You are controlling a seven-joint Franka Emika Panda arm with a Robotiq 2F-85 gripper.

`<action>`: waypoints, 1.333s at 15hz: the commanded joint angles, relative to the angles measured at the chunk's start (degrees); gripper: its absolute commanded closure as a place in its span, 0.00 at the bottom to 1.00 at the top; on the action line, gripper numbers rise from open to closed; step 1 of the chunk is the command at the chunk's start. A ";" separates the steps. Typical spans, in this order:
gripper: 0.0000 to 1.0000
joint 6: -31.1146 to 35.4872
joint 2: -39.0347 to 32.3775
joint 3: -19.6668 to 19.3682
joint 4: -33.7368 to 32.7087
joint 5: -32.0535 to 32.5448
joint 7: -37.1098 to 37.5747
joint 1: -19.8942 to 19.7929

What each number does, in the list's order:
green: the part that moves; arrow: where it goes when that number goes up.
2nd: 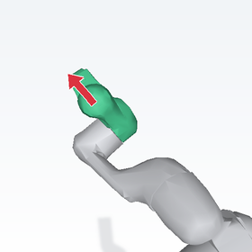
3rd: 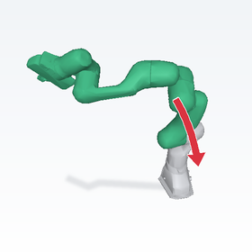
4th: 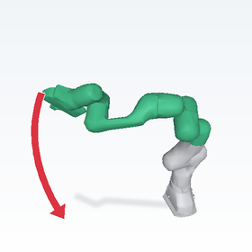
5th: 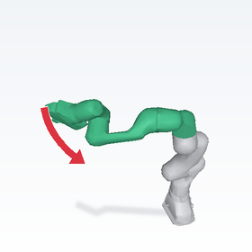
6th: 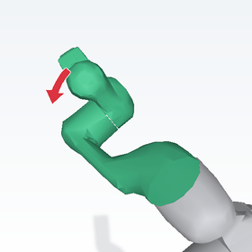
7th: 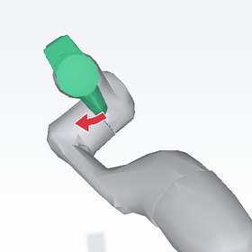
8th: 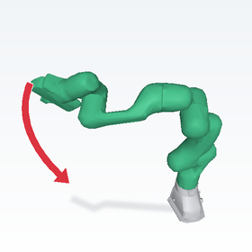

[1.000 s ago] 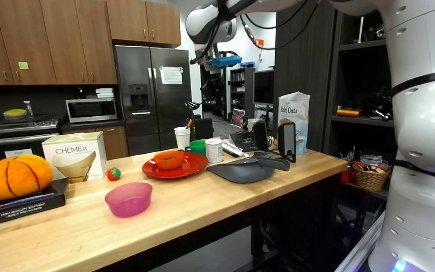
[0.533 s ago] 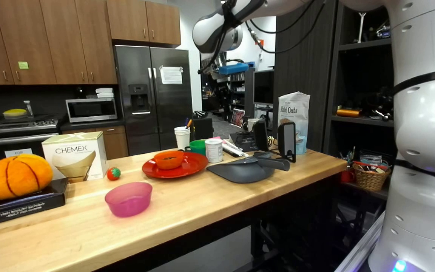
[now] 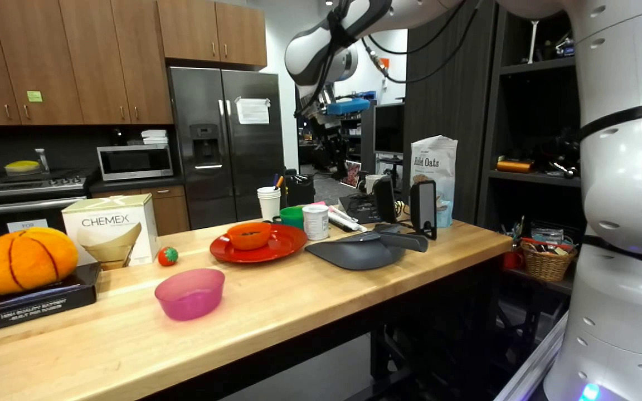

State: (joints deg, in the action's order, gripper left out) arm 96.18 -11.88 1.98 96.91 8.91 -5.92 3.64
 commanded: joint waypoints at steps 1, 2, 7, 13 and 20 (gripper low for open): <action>0.94 -2.40 -1.68 0.24 -1.21 -0.76 -3.13 -0.80; 0.94 -2.97 -2.62 0.31 -1.75 -0.59 -3.89 -0.75; 0.94 -4.36 -6.85 0.27 -5.10 1.35 -5.92 -0.40; 0.94 -7.50 -12.23 -0.10 -12.96 7.46 -6.57 0.45; 0.94 -8.69 -17.11 0.28 -18.85 9.05 -8.76 0.80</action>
State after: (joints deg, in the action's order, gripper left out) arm 89.38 -26.63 2.11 81.71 17.04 -13.05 4.23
